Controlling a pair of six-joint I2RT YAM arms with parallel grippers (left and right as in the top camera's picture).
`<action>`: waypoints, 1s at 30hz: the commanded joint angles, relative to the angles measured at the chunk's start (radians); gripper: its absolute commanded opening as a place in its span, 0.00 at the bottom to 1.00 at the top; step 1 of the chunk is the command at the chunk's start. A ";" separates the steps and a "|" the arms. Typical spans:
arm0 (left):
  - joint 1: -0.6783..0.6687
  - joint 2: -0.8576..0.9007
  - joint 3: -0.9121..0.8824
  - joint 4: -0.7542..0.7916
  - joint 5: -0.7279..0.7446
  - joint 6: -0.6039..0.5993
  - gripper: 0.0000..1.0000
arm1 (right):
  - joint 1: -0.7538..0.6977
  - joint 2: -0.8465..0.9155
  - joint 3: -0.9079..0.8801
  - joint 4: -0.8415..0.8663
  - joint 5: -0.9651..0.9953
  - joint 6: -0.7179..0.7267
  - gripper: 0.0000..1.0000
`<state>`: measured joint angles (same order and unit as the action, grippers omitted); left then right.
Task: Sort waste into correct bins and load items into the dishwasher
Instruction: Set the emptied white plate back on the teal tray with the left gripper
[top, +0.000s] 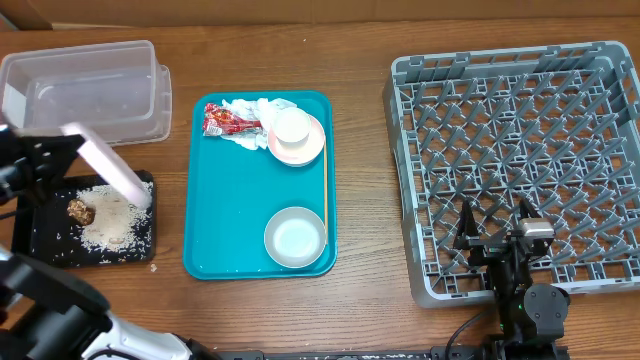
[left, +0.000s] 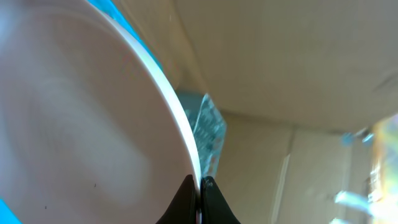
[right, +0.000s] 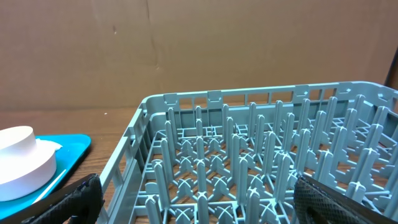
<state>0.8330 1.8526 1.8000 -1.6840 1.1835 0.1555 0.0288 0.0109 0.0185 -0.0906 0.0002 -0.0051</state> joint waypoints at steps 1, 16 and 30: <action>-0.101 -0.099 0.020 -0.006 -0.098 0.044 0.04 | 0.004 -0.008 -0.010 0.006 -0.001 -0.006 1.00; -0.887 -0.177 -0.065 0.192 -0.813 -0.388 0.04 | 0.004 -0.008 -0.010 0.006 -0.001 -0.006 1.00; -1.197 -0.172 -0.416 0.573 -1.199 -0.713 0.04 | 0.004 -0.008 -0.010 0.006 -0.001 -0.006 1.00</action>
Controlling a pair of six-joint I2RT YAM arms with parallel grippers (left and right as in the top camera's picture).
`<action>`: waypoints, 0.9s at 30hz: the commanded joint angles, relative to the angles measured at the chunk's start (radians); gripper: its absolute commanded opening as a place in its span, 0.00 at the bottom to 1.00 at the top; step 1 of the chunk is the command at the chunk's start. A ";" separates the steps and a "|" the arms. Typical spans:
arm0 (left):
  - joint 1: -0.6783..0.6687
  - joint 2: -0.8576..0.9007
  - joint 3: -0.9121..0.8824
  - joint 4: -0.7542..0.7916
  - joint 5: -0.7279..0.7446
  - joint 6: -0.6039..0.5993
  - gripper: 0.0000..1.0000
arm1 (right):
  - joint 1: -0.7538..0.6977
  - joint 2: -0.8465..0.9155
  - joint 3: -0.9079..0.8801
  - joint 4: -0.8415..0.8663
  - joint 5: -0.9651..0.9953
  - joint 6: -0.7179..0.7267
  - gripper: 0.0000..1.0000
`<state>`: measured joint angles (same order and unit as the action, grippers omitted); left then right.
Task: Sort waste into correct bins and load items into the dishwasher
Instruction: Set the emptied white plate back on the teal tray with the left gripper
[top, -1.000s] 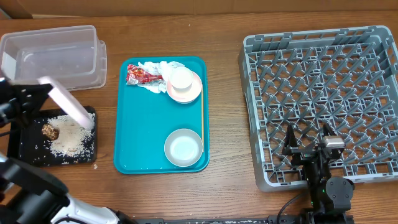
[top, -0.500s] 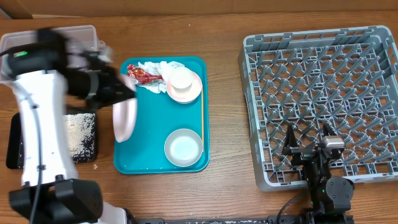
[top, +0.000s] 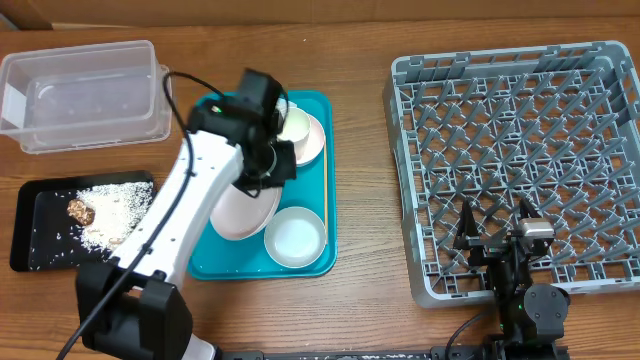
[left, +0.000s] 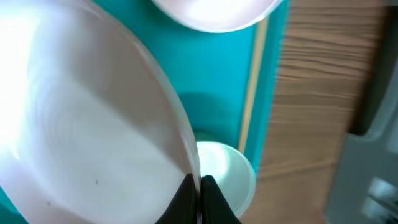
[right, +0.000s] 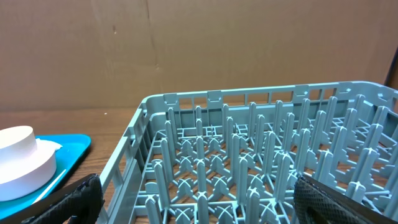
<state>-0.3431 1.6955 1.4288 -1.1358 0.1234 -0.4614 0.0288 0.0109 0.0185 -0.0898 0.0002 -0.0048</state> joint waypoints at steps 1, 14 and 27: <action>-0.027 -0.014 -0.064 0.046 -0.156 -0.100 0.04 | 0.004 -0.008 -0.010 0.005 -0.001 -0.006 1.00; -0.039 -0.014 -0.221 0.297 -0.209 -0.091 0.10 | 0.004 -0.008 -0.010 0.005 -0.001 -0.006 1.00; -0.018 -0.014 -0.032 0.244 -0.264 -0.011 0.55 | 0.004 -0.008 -0.010 0.005 -0.001 -0.006 1.00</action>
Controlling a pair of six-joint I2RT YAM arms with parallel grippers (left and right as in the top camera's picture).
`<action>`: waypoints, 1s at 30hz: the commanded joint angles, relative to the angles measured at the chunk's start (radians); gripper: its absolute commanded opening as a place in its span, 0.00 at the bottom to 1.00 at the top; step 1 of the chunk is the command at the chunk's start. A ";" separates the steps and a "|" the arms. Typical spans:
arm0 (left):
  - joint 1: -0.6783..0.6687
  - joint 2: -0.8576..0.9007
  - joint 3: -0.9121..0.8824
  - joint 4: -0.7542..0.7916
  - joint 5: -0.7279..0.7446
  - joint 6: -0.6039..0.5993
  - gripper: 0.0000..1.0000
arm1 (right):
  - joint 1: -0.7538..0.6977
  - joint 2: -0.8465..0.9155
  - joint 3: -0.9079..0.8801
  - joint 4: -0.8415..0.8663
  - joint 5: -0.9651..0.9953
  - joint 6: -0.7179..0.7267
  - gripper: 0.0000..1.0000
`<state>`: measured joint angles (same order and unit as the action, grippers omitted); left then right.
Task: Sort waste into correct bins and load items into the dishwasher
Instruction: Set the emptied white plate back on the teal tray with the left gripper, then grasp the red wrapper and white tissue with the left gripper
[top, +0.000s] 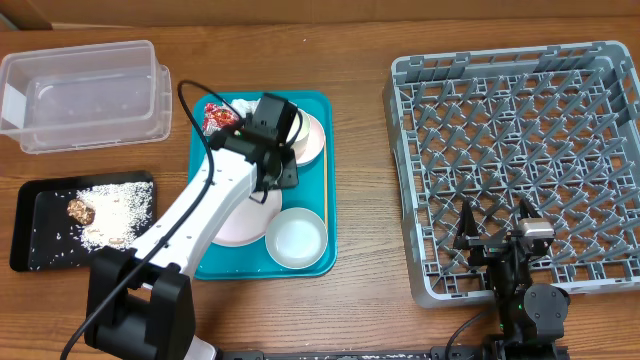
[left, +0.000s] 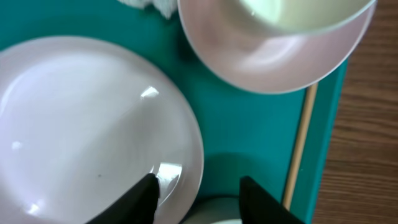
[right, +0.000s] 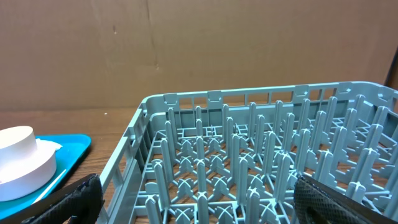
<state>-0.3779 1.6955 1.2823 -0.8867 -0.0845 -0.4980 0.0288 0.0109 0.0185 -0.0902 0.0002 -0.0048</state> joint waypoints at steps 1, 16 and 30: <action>0.027 -0.014 0.145 -0.005 -0.066 0.023 0.66 | 0.004 -0.008 -0.010 0.006 -0.001 -0.006 1.00; 0.266 0.034 0.306 0.103 0.085 -0.411 0.90 | 0.004 -0.008 -0.010 0.006 -0.001 -0.006 1.00; 0.273 0.312 0.306 0.193 0.156 -0.523 0.92 | 0.004 -0.008 -0.010 0.006 -0.001 -0.006 1.00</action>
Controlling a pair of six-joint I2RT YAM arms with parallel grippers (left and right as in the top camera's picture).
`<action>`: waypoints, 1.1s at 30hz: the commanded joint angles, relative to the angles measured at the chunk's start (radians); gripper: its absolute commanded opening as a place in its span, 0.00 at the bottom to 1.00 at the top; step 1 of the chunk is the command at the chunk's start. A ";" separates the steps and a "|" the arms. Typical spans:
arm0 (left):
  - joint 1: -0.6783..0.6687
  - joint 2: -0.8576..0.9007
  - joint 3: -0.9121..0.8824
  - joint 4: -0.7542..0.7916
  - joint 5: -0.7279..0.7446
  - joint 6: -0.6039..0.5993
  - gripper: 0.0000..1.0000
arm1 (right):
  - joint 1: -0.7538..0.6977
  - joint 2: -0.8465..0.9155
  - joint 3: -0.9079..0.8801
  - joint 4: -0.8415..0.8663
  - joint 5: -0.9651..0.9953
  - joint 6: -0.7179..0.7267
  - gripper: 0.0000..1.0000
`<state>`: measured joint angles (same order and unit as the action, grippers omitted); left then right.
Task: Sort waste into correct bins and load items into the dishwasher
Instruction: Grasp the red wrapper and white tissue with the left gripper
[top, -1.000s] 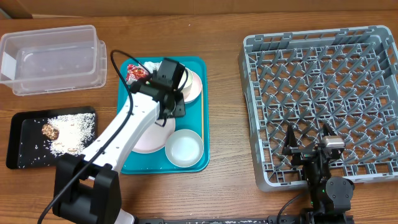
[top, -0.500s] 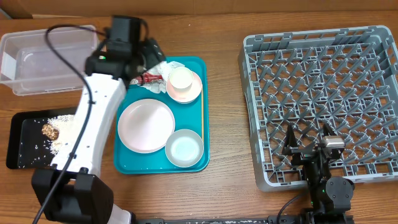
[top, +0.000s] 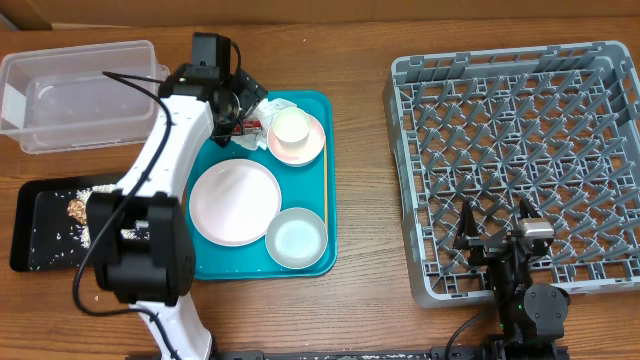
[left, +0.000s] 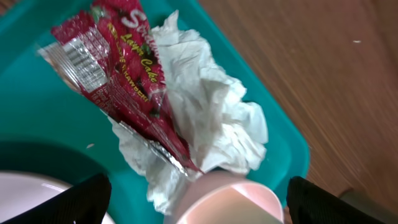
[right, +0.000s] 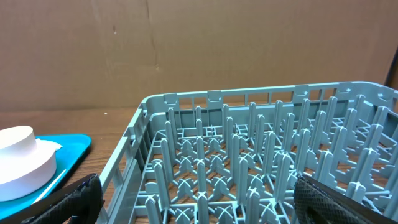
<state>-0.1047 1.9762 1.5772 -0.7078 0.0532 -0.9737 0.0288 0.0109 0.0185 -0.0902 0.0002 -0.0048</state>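
My left gripper (top: 240, 103) hangs open over the far left corner of the teal tray (top: 205, 262). Below it lie a red snack wrapper (left: 118, 81) and a crumpled white napkin (left: 214, 121). A pink cup (left: 227, 202) shows between my two dark fingers (left: 81, 202); it stands on a small pink plate (top: 312, 150). On the tray also lie a large pink plate (top: 235, 203), a white bowl (top: 296, 238) and a chopstick (top: 325, 195). My right gripper (right: 208, 202) rests open over the near edge of the grey dish rack (top: 525, 160).
A clear plastic container (top: 85, 90) stands at the far left. In front of it a black tray (top: 50, 235) holds rice and a brown food scrap. The left arm crosses above the table between them and the teal tray.
My left gripper was open just over the large pink plate on the tray. It is now at the tray's far left corner above the wrapper and napkin. The right arm has not moved.
My left gripper held the large pink plate tilted over the black tray of rice. Then it held the plate over the teal tray. Then it was open with the plate lying on the tray, and now it is above the wrapper.
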 joint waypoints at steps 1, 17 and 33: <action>0.000 0.046 0.011 0.015 0.019 -0.056 0.92 | 0.004 -0.008 -0.010 0.006 -0.001 -0.006 1.00; 0.000 0.162 0.010 0.014 0.002 -0.058 0.63 | 0.004 -0.008 -0.010 0.006 -0.001 -0.006 1.00; 0.000 0.148 0.114 -0.117 0.087 0.009 0.04 | 0.004 -0.008 -0.010 0.006 -0.001 -0.006 1.00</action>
<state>-0.1047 2.1288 1.6077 -0.7742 0.0994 -0.9901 0.0288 0.0109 0.0185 -0.0902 0.0002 -0.0048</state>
